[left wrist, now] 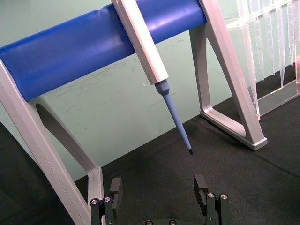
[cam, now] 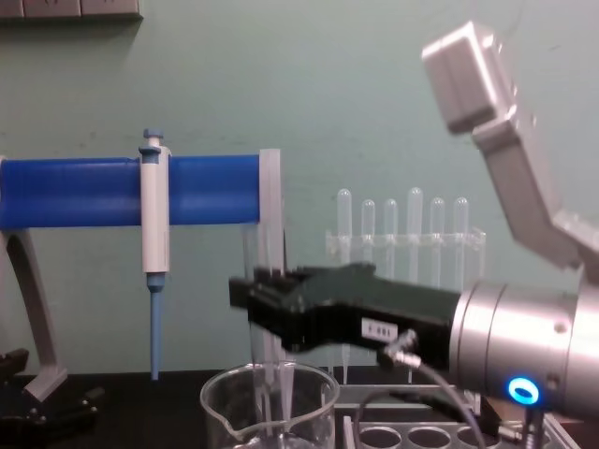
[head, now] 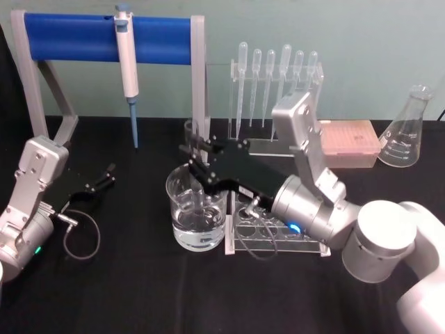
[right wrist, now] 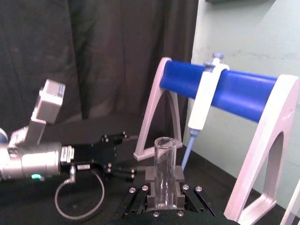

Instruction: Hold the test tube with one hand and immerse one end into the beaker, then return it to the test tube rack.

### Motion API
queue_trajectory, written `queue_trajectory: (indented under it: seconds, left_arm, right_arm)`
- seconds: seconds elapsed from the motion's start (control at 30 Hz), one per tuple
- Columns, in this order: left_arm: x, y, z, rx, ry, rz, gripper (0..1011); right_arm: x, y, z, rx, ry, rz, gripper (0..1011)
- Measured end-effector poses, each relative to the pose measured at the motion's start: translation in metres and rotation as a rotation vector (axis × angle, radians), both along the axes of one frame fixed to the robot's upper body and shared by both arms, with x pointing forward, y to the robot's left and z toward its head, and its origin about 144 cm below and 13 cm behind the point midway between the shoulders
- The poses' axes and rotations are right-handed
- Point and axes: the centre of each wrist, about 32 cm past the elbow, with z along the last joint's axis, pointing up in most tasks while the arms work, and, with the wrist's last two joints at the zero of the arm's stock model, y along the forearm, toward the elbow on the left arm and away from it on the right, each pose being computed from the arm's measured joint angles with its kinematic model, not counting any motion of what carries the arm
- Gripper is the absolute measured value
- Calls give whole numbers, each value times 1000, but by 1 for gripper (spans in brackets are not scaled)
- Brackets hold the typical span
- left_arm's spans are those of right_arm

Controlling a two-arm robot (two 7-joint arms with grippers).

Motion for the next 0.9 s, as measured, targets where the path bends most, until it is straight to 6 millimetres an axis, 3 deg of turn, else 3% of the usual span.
queue_trajectory:
  seconds: [0.4, 0.9]
  left_arm:
    - [0, 0, 0, 0, 0, 0, 1000]
    - [0, 0, 0, 0, 0, 0, 1000]
  right_arm:
    - [-3, -1, -24, -2, 5, -24, 224]
    - [-5, -2, -30, 43, 26, -44, 224]
